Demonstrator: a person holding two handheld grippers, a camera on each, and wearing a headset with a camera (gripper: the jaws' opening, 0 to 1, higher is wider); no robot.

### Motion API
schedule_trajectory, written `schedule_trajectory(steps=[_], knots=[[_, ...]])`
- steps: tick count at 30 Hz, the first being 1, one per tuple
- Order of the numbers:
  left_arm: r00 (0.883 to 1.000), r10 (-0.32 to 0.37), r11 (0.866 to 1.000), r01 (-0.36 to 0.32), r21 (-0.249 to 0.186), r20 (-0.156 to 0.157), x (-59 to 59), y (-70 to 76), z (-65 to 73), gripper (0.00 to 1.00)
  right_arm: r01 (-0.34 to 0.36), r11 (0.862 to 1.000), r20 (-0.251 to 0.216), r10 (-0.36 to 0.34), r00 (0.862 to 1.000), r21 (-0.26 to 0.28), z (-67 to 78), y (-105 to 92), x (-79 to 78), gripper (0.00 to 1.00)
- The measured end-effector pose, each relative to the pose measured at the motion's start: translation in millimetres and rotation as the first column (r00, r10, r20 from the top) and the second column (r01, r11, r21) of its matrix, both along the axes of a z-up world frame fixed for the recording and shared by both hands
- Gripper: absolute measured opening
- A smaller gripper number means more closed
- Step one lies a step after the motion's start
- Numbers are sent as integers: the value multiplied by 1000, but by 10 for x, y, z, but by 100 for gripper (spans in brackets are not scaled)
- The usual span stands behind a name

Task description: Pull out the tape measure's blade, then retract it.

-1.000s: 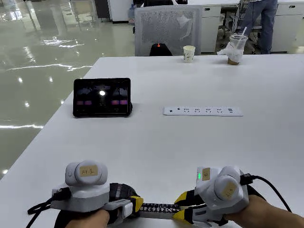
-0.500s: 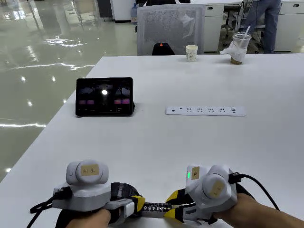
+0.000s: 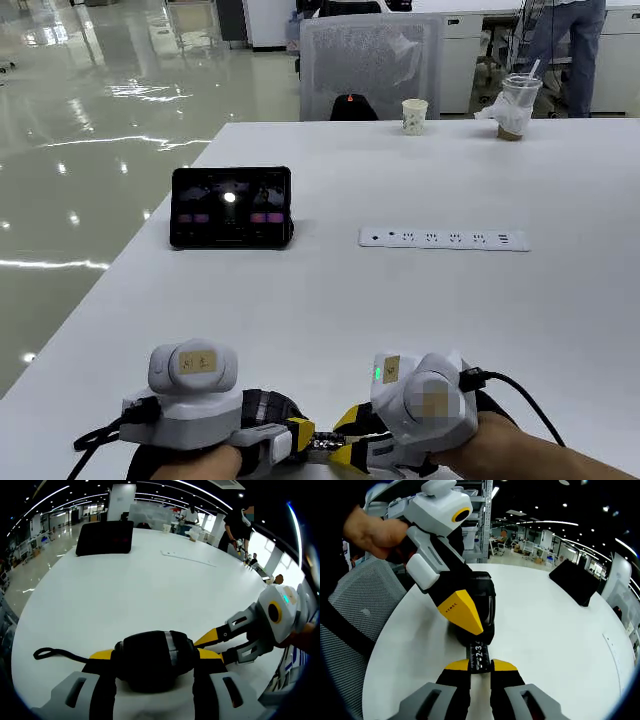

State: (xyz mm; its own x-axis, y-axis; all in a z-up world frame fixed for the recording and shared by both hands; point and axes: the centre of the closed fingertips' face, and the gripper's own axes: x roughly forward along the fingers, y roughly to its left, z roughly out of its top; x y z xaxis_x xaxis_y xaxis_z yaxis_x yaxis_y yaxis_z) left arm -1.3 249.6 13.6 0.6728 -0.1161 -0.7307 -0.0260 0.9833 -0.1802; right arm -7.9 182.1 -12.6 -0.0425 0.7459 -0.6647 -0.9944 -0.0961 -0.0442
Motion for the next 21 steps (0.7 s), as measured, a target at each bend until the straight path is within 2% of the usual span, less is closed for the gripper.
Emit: schedule_trajectory(steps=[13, 21], knots=[[1000, 1, 1000, -1, -3, -1, 5, 4, -6, 57, -39, 999, 11, 39, 999, -1, -6, 184, -33, 12], [1000, 3, 1000, -3, -3, 3, 9, 4, -8, 57, -49, 999, 19, 49, 999, -9, -9, 181, -38, 12]])
